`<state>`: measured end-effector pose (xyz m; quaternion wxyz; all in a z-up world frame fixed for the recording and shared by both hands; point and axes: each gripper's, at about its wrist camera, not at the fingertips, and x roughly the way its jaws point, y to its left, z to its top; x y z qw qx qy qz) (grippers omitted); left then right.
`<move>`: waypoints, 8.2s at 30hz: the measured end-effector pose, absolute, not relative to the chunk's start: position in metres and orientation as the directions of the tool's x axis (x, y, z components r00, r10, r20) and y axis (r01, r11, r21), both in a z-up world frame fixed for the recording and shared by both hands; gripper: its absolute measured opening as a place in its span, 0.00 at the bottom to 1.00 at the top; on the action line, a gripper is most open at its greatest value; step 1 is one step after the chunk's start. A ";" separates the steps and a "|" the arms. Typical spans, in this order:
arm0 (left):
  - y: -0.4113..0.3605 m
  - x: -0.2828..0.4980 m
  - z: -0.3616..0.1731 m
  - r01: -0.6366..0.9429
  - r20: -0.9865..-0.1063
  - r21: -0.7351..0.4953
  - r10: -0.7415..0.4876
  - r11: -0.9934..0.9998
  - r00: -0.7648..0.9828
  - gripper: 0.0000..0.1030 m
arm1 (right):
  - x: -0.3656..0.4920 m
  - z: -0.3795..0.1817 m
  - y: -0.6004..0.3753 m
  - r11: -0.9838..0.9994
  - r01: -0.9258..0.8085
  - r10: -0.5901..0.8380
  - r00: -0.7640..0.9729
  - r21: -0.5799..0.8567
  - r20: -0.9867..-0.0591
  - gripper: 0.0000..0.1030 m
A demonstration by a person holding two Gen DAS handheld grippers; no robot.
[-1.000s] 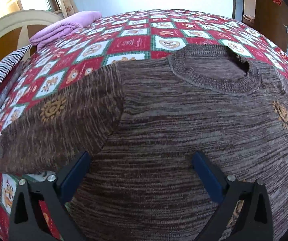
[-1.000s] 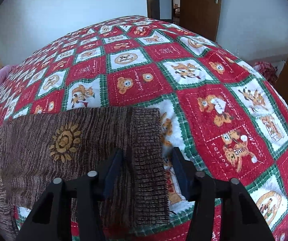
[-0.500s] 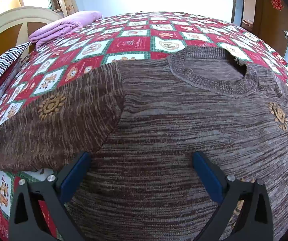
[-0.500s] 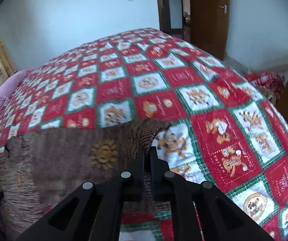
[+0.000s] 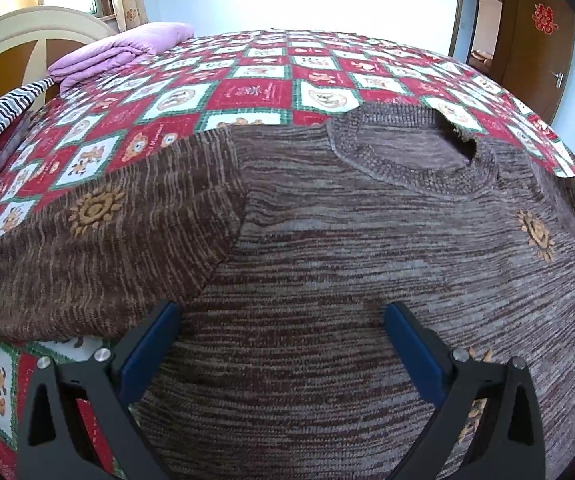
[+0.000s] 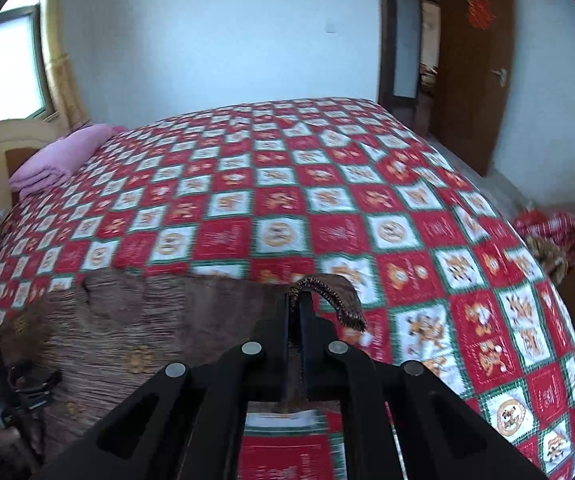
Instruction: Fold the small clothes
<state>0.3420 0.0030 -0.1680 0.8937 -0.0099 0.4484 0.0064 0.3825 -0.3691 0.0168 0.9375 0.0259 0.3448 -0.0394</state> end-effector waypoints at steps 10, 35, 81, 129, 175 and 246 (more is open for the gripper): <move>0.008 0.338 -0.167 -0.015 -0.789 -0.058 -0.037 0.998 0.613 1.00 | 0.388 0.025 -0.263 0.997 -0.077 0.059 0.745 0.002 -0.665 0.04; 0.005 0.335 -0.144 -0.004 -0.780 -0.017 -0.011 1.000 0.626 1.00 | 0.315 -0.141 -0.394 0.965 0.000 0.190 0.687 0.262 -0.701 0.60; -0.119 0.384 -0.156 0.237 -0.817 0.052 -0.095 0.970 0.568 0.15 | 0.326 -0.187 -0.386 0.947 -0.081 0.276 0.695 0.309 -0.664 0.62; 0.014 0.233 -0.161 -0.007 -0.772 0.000 0.004 1.000 0.635 0.85 | 0.359 -0.139 -0.244 0.919 -0.358 0.360 0.594 0.164 -0.720 0.68; 0.288 0.266 -0.175 -0.541 -0.699 -0.612 -0.076 0.577 0.711 0.57 | 0.342 -0.194 -0.157 0.895 -0.443 0.327 0.582 0.046 -0.744 0.75; 0.071 0.351 -0.160 -0.154 -0.682 0.321 0.341 0.935 0.647 0.72 | 0.300 -0.143 -0.206 0.904 -0.417 0.358 0.627 0.090 -0.692 0.76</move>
